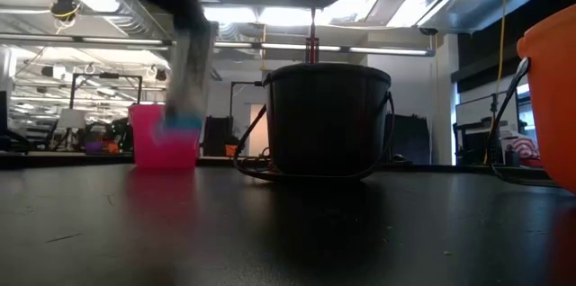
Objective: Organize candy in baskets
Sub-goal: Put the white chocolate into the orange bucket
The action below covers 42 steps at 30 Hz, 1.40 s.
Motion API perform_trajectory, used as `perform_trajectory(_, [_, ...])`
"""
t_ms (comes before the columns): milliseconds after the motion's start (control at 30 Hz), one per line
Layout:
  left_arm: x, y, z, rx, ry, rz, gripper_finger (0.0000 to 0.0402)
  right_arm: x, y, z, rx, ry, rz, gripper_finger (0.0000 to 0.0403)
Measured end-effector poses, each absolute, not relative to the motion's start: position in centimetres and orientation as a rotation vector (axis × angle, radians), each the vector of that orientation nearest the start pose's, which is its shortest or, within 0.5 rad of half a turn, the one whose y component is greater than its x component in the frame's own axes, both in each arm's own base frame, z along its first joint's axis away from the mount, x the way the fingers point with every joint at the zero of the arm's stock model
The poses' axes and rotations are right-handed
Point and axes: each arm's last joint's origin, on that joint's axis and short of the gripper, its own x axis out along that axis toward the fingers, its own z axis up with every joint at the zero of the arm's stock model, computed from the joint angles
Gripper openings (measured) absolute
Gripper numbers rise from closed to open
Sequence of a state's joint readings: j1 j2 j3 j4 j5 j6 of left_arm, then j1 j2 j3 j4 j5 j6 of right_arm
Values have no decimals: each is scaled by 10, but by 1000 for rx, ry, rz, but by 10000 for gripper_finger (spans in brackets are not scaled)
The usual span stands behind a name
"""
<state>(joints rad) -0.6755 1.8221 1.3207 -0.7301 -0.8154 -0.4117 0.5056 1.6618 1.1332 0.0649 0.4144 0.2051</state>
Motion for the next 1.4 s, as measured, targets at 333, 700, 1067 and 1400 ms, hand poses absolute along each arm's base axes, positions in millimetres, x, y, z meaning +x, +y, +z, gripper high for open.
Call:
perform_trajectory(333, [297,-227,261,478,727,296,0,349,184,218,-97,390,45,250])
perform_trajectory(700, [300,-228,269,489,688,313,0,369,173,204,28,329,32,250])
perform_trajectory(1067, [304,-231,272,477,645,315,0,375,169,200,52,319,109,119])
perform_trajectory(1400, [304,-232,272,412,653,284,0,375,172,200,67,330,197,45])
